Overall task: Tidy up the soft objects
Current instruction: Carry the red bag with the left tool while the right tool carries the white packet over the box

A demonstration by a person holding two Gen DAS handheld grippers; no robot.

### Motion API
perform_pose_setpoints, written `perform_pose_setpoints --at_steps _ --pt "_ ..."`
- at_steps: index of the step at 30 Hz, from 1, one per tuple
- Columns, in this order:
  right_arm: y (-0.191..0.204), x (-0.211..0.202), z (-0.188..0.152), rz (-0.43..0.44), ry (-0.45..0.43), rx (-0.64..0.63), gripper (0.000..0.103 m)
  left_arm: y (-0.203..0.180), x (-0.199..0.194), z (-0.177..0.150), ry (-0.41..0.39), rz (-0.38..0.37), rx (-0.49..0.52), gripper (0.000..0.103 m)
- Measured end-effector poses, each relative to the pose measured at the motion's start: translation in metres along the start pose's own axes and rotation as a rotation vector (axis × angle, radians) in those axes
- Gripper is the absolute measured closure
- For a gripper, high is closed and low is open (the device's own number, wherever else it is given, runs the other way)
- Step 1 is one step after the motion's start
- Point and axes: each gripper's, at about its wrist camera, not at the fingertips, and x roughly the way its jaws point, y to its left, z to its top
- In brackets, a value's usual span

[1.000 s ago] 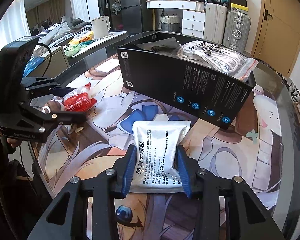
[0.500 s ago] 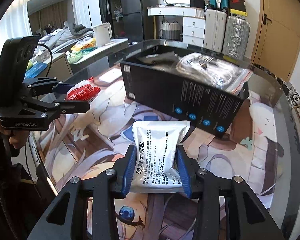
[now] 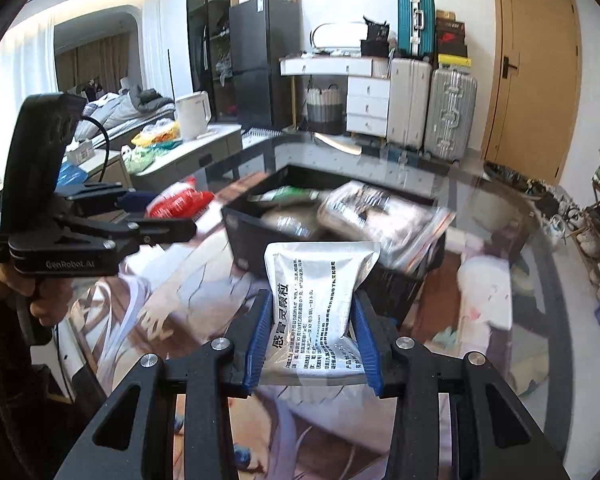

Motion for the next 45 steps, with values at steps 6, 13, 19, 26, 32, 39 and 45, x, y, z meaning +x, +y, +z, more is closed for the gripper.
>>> perform_pose_setpoints --at_steps 6,13,19,26,32,39,45 --pt "-0.012 0.002 0.025 -0.030 -0.049 -0.028 0.063 -0.005 0.018 0.019 -0.007 -0.001 0.015 0.050" --pt "-0.026 0.015 0.046 -0.055 -0.080 -0.061 0.063 -0.004 0.032 0.034 -0.025 0.013 0.012 0.050" --pt "-0.031 0.033 0.052 -0.086 -0.078 -0.111 0.063 -0.002 0.042 0.041 -0.029 0.023 0.014 0.050" --pt "-0.038 0.055 0.053 -0.116 -0.065 -0.128 0.062 -0.002 0.054 0.046 -0.032 0.030 0.013 0.050" --pt "-0.036 0.071 0.053 -0.108 -0.048 -0.146 0.063 -0.004 0.064 0.049 -0.026 0.035 0.018 0.050" --pt "-0.036 0.083 0.050 -0.107 -0.025 -0.159 0.062 -0.011 0.073 0.051 -0.016 0.041 0.046 0.050" --pt "-0.037 0.079 0.050 -0.087 -0.022 -0.141 0.052 -0.015 0.075 0.049 -0.009 0.037 0.061 0.047"
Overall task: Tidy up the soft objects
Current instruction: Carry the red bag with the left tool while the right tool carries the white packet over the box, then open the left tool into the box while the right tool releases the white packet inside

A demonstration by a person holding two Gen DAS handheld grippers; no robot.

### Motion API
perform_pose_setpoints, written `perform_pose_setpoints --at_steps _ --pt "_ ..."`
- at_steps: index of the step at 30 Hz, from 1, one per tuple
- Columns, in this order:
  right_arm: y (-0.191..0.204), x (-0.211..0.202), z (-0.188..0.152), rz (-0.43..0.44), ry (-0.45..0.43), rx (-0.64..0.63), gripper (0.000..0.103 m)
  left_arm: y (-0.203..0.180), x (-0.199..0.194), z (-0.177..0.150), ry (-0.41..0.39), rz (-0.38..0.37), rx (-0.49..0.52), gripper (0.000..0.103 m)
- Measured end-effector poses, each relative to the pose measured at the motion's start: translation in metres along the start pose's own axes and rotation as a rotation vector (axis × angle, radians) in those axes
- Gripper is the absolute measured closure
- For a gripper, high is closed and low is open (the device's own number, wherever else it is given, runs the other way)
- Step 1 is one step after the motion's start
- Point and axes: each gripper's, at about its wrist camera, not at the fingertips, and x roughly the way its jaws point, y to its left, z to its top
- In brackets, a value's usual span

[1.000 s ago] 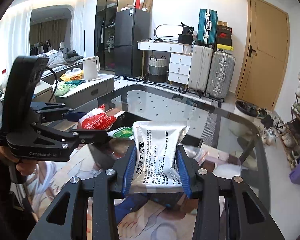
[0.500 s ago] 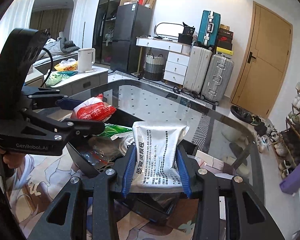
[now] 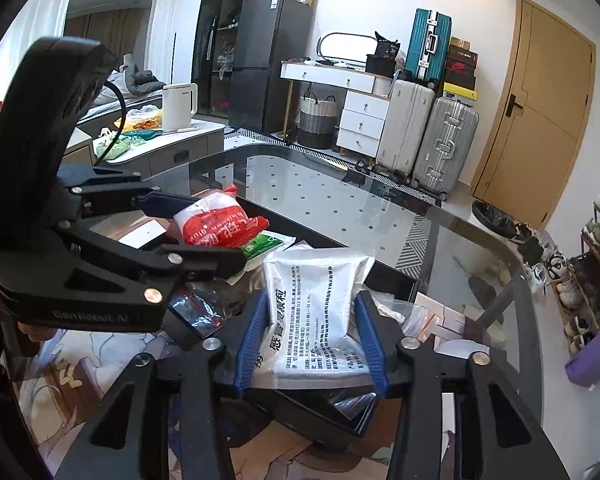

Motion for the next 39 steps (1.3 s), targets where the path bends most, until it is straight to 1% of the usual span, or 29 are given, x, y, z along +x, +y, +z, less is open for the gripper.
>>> perform_pose_setpoints --at_steps 2,4,6,7,8,9,10,12,15,16,21,24,31,34,39 --pt "0.001 -0.003 -0.001 -0.010 0.002 -0.007 0.047 -0.002 -0.001 0.000 0.002 -0.003 0.008 0.042" --pt "0.002 -0.007 -0.004 -0.021 -0.002 -0.007 0.035 -0.003 -0.002 0.001 0.002 0.003 0.017 0.041" --pt "0.002 -0.012 -0.008 -0.029 -0.010 -0.002 0.030 -0.004 -0.004 0.000 0.004 -0.003 0.019 0.037" --pt "0.002 -0.014 -0.009 -0.033 -0.012 0.000 0.027 -0.004 -0.006 0.000 0.005 -0.010 0.022 0.034" --pt "0.003 -0.015 -0.010 -0.036 -0.013 0.003 0.024 -0.005 -0.007 0.000 0.005 -0.013 0.027 0.028" --pt "0.003 -0.017 -0.011 -0.042 -0.017 0.007 0.019 -0.006 -0.008 0.000 0.004 -0.008 0.030 0.023" --pt "0.003 -0.020 -0.013 -0.050 -0.023 0.009 0.017 -0.007 -0.012 0.000 -0.003 0.001 0.033 0.018" --pt "0.002 -0.024 -0.015 -0.064 -0.032 0.019 0.013 -0.007 -0.015 -0.001 -0.014 0.001 0.034 0.015" --pt "-0.001 -0.031 -0.017 -0.068 -0.049 0.053 0.006 -0.004 -0.022 -0.003 -0.021 0.002 0.022 0.004" --pt "-0.001 -0.034 -0.017 -0.066 -0.053 0.061 0.005 -0.003 -0.024 -0.004 -0.026 0.002 0.017 0.001" --pt "-0.001 -0.048 -0.019 -0.055 -0.083 0.096 0.002 0.002 -0.039 -0.011 -0.048 -0.012 -0.015 0.000" --pt "0.000 -0.054 -0.020 -0.040 -0.095 0.120 0.001 0.003 -0.049 -0.015 -0.070 -0.005 -0.030 0.000" --pt "0.005 -0.065 -0.026 -0.022 -0.126 0.165 0.001 -0.001 -0.062 -0.030 -0.095 0.041 -0.041 0.000" --pt "0.007 -0.068 -0.030 -0.020 -0.130 0.178 0.001 -0.002 -0.063 -0.037 -0.094 0.046 -0.055 0.000" --pt "0.009 -0.074 -0.036 -0.019 -0.135 0.199 0.001 -0.005 -0.059 -0.048 -0.095 0.079 -0.069 0.000"
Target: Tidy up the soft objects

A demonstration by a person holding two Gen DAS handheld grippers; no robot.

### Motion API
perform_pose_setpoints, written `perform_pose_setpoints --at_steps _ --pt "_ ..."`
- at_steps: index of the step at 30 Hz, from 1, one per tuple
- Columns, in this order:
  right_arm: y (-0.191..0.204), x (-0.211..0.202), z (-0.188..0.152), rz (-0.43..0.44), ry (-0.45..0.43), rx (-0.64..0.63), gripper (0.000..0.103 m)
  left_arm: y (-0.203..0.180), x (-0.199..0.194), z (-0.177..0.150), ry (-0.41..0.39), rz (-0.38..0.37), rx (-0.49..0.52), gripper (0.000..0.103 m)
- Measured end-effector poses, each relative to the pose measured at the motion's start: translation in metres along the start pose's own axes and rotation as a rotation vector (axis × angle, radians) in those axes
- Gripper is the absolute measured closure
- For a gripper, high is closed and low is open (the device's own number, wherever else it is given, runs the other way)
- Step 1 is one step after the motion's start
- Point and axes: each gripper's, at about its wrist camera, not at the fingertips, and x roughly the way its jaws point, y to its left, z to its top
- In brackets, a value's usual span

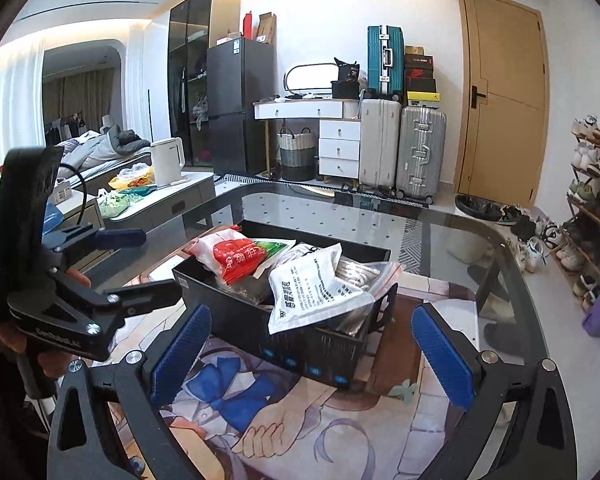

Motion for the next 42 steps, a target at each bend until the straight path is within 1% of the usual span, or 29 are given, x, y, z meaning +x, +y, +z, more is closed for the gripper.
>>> perform_pose_setpoints --at_steps 9,15,27,37,42 --pt "0.003 -0.005 -0.008 -0.003 -0.034 0.016 0.001 -0.003 0.003 -0.010 -0.032 0.013 -0.020 0.000" --pt "-0.005 -0.009 -0.014 -0.008 -0.063 0.041 0.001 0.000 0.005 -0.013 -0.046 0.020 -0.033 0.000" --pt "-0.002 -0.007 -0.018 -0.018 -0.063 0.016 0.001 0.004 0.006 -0.014 -0.060 0.013 -0.052 0.000" --pt "0.005 -0.008 -0.018 -0.019 -0.072 -0.018 0.001 0.005 0.000 -0.015 -0.090 0.021 -0.057 0.000" --pt "0.001 -0.009 -0.018 -0.014 -0.077 -0.004 0.001 0.005 -0.001 -0.016 -0.095 0.022 -0.056 0.000"
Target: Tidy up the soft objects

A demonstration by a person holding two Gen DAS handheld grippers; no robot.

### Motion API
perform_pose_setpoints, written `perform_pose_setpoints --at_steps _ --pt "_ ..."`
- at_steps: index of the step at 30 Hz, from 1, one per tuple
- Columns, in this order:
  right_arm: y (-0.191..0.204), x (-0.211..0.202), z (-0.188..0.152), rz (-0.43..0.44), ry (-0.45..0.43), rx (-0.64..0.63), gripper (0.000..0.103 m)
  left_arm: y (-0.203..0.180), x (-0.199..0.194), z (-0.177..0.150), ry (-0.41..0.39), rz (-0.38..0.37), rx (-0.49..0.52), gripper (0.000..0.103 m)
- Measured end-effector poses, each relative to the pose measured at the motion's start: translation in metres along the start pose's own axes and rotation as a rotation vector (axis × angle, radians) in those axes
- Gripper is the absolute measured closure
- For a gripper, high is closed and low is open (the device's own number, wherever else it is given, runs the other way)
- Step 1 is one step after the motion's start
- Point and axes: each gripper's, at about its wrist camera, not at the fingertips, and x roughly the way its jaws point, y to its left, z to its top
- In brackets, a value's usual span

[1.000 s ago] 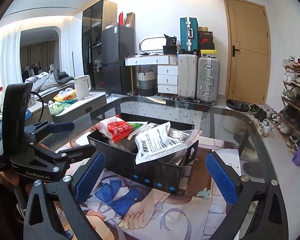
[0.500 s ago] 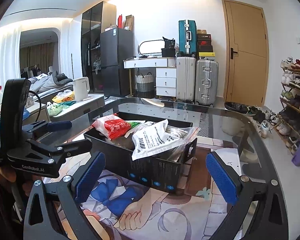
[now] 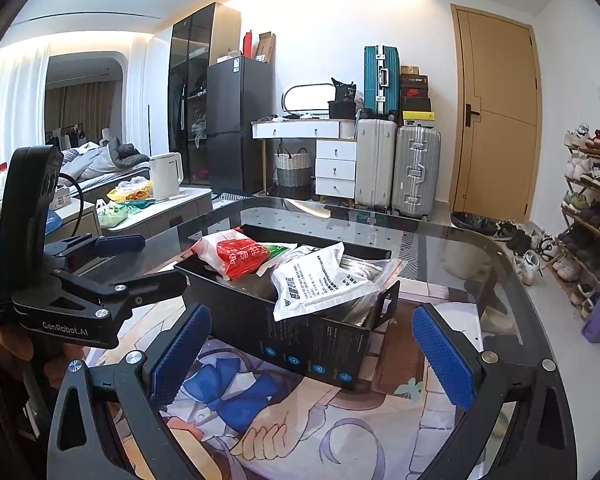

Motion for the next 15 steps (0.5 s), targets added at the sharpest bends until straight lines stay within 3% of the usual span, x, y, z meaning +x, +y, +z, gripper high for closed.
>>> perform_pose_setpoints --at_steps 15 --pt "-0.0029 -0.0034 -0.0015 0.004 -0.011 0.008 0.001 -0.0030 -0.0024 0.0026 -0.001 -0.004 0.001 0.000"
